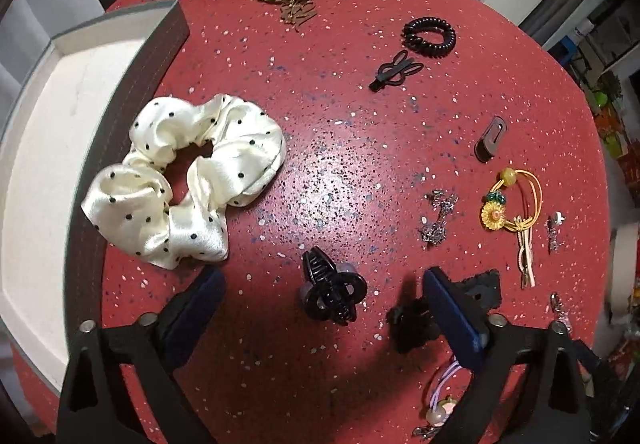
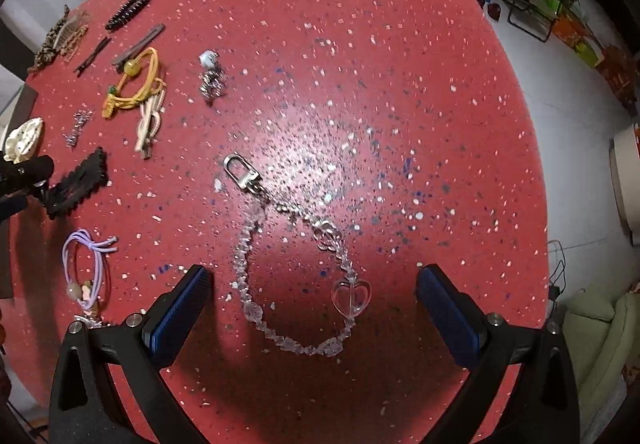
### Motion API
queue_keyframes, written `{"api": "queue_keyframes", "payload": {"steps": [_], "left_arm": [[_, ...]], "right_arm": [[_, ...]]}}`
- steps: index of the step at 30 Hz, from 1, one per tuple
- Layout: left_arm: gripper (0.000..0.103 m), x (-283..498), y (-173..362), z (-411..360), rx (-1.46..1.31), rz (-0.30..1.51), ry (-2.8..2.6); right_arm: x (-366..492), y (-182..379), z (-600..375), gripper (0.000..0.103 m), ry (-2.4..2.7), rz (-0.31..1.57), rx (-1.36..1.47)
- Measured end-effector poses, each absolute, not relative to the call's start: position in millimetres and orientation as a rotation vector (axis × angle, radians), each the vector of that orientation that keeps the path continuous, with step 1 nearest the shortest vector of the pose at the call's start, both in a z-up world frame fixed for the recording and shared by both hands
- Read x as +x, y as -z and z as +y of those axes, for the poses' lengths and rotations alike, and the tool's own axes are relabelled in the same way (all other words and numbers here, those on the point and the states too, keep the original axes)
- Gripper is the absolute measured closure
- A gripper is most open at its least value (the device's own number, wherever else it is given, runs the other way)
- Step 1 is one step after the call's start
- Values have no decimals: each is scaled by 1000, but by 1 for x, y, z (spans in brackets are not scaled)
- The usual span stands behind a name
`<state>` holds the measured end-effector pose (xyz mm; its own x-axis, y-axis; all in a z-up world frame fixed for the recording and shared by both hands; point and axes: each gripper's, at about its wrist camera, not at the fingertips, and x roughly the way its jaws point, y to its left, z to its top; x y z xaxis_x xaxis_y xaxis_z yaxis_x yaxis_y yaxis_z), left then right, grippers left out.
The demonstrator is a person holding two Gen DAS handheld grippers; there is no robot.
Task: Organize jewelry
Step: 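Grasp the black claw clip with the left tool while the right tool grasps the silver heart chain, then carry the claw clip with the left tool while the right tool carries the chain to the white tray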
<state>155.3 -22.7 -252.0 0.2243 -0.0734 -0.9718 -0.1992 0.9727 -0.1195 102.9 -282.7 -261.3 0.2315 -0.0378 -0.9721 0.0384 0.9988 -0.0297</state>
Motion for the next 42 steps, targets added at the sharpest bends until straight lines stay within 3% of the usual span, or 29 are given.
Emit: {"api": "queue_keyframes", "payload": {"steps": [4, 6, 9, 11, 12, 14, 16, 42], "left_arm": [[30, 159, 248, -27, -205, 1335, -81], [47, 162, 245, -29, -195, 1332, -66], [64, 165, 244, -30, -199, 1337, -53], [69, 167, 243, -31, -211, 1344, -41], [71, 165, 243, -29, -214, 1344, -35], [71, 164, 241, -32, -200, 1338, -23], [71, 159, 234, -34, -185, 1327, -8], [71, 53, 157, -18, -123, 1273, 161]], "right_arm": [[99, 259, -281, 4, 54, 1332, 2], [94, 257, -277, 10, 54, 1326, 3], [91, 252, -277, 25, 46, 1320, -2], [90, 247, -273, 46, 30, 1313, -13], [90, 246, -270, 50, 19, 1313, -15], [91, 244, -265, 74, 14, 1312, -24], [91, 243, -264, 91, 20, 1316, -14], [29, 175, -283, 93, -28, 1319, 329]]}}
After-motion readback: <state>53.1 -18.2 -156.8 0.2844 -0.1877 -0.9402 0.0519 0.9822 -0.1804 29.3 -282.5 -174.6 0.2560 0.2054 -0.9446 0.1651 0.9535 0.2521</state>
